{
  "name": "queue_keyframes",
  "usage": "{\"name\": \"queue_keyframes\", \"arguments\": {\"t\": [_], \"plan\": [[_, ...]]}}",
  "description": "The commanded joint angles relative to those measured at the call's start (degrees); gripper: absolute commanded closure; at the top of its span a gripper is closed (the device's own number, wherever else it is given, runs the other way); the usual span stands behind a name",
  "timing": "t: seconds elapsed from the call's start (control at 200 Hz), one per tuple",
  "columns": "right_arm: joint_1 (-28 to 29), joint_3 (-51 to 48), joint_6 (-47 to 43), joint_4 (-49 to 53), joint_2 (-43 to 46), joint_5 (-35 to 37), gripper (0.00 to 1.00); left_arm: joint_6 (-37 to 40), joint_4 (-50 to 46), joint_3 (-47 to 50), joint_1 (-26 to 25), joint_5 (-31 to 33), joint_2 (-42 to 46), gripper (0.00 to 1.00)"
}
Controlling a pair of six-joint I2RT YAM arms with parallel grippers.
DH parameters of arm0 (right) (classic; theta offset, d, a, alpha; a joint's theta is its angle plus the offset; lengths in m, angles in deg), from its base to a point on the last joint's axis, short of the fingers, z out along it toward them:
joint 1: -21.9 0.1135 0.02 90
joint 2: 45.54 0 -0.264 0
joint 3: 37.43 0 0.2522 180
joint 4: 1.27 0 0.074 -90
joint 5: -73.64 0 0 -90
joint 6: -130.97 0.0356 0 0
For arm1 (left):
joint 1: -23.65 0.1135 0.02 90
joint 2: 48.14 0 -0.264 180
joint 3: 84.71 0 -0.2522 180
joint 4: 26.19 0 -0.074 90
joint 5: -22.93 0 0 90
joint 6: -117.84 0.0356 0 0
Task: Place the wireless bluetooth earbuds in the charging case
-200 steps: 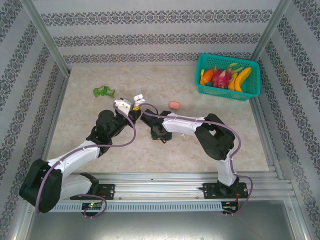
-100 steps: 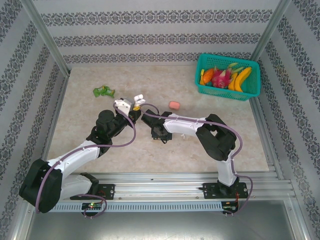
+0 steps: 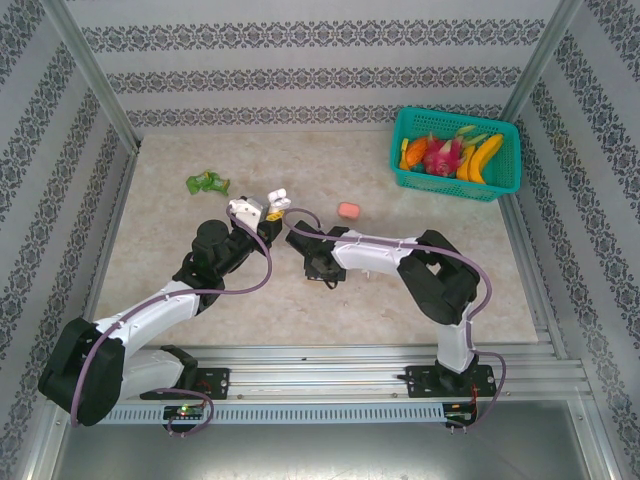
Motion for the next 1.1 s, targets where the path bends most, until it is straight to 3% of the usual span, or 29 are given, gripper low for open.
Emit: {"name": "queue_keyframes", "arguments": {"t": [0.0,0.794,1.094], "plan": [[0.01,-2.18,0.49,-1.01,3.06,2.43,0.76,-0.54,0.59,-0.87,0.53,-0.6,0.71,1.0],[-3.11,-11.25,-0.71,-7.79,30.26,5.54,0.77,-0.01,-0.33,-1.62,0.48,-1.49,1.34,1.0],[-5.02,-10.08,-3.26,-15.21,39.69,3.64,0.75,-0.05,4.89,0.82,0.47,-7.83,0.01,1.0]]}}
